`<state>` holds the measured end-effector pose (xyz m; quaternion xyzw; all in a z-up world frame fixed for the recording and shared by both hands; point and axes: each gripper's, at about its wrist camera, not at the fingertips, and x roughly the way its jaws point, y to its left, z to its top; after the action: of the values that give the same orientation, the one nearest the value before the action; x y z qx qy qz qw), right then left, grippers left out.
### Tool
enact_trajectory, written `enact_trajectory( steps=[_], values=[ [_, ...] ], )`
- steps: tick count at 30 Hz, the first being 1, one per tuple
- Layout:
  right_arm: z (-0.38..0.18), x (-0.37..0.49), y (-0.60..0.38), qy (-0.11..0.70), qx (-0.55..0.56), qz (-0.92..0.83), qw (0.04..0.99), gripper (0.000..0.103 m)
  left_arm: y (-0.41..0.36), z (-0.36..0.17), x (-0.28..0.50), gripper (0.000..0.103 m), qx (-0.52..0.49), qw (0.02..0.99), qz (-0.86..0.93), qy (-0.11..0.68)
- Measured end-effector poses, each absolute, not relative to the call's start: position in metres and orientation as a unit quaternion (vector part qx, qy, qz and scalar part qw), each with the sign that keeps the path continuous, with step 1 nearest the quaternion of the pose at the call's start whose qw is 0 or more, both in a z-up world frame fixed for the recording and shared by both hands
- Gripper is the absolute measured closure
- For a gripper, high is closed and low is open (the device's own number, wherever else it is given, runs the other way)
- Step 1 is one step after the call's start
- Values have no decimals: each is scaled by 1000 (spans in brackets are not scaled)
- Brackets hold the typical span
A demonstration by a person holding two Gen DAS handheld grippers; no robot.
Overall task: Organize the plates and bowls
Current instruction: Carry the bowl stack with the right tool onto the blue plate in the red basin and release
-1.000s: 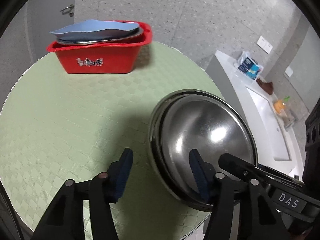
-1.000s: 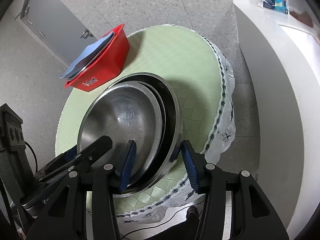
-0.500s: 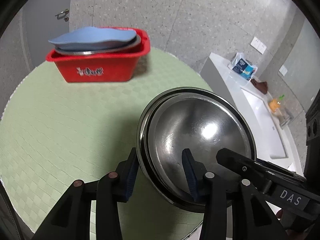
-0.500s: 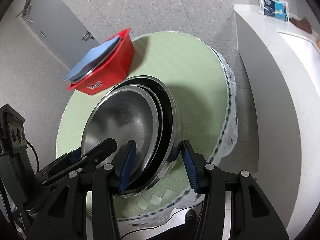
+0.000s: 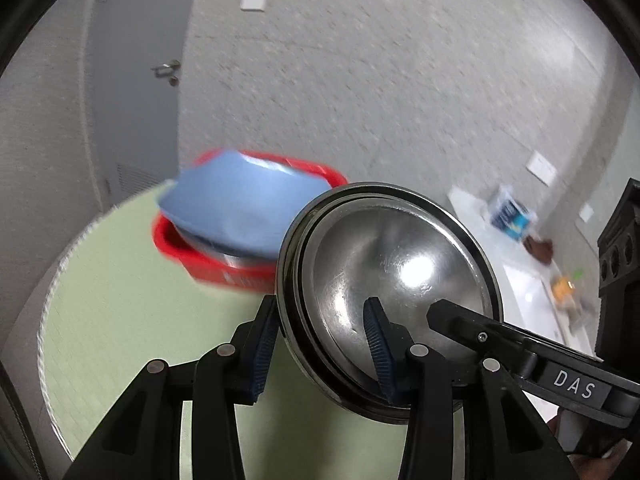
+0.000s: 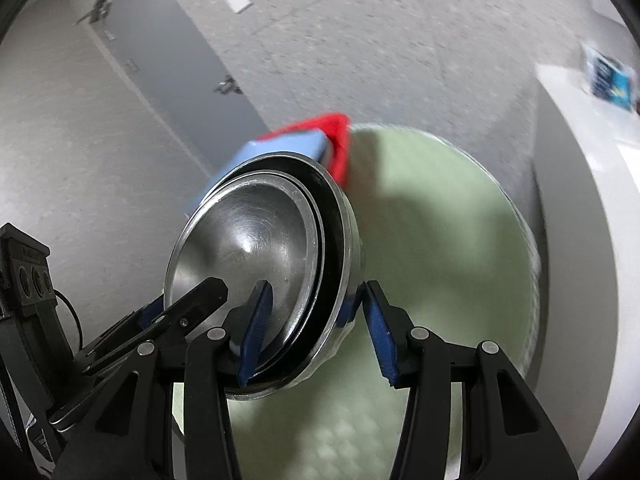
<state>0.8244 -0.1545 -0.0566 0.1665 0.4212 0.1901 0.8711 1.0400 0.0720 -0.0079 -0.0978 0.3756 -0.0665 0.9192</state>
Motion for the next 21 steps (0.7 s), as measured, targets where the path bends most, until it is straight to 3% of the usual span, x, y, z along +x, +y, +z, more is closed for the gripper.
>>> enact_trajectory(
  steps=[10,21],
  values=[
    [-36,943,-92,431,138,276,848,55,103,-1,1113,64,-104,920,22,377],
    [-80,1008,-59,488,107,296,814,55,95,-32,1181,64,-102,897,61,426]
  ],
)
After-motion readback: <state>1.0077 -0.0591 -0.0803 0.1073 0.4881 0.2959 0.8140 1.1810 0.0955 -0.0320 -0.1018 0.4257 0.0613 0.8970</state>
